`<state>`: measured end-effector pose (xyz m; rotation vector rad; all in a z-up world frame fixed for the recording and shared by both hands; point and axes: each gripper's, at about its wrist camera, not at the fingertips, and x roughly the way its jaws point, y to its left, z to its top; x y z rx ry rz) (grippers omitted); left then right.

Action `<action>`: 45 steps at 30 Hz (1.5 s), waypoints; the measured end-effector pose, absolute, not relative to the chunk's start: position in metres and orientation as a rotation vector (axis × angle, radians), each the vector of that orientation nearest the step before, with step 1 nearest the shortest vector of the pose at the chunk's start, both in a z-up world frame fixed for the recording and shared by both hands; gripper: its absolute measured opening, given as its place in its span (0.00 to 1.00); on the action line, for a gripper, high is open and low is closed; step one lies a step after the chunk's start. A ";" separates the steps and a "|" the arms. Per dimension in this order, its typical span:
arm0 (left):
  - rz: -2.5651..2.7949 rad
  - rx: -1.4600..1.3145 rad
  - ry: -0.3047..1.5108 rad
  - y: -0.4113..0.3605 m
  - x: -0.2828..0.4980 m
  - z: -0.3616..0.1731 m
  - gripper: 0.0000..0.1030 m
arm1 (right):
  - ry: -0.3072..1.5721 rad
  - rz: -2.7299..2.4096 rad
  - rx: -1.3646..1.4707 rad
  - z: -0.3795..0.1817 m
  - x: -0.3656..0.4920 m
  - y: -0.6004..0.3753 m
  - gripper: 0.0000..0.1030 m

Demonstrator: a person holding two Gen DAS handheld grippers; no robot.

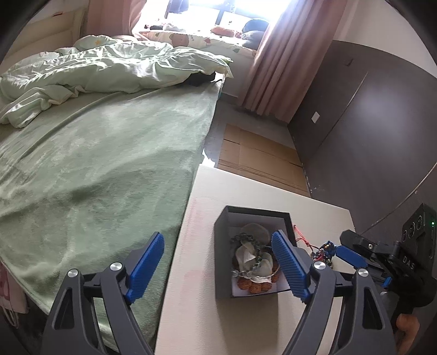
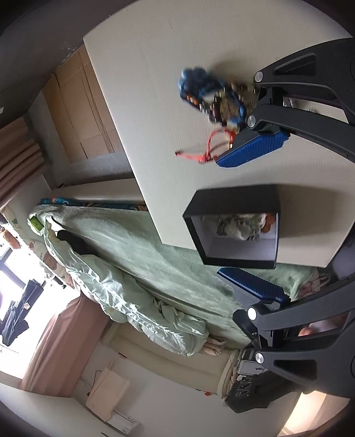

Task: Organize jewelry
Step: 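Lower the dark bead bracelet into the black box and open the right gripper, then grasp the red string bracelet from the pile with the left gripper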

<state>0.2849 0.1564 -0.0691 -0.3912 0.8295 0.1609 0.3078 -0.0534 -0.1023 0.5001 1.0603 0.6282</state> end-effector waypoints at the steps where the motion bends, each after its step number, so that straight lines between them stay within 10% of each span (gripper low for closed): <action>1: 0.155 -0.387 0.829 0.153 0.286 -0.069 0.77 | 1.062 0.629 0.499 -0.103 0.307 -0.059 0.74; 18: 0.010 -0.357 0.840 0.082 0.292 -0.074 0.77 | 1.072 0.561 0.497 -0.111 0.294 -0.130 0.74; 45: -0.131 -0.326 1.078 -0.013 0.389 -0.120 0.50 | 1.080 0.341 0.712 -0.133 0.319 -0.195 0.55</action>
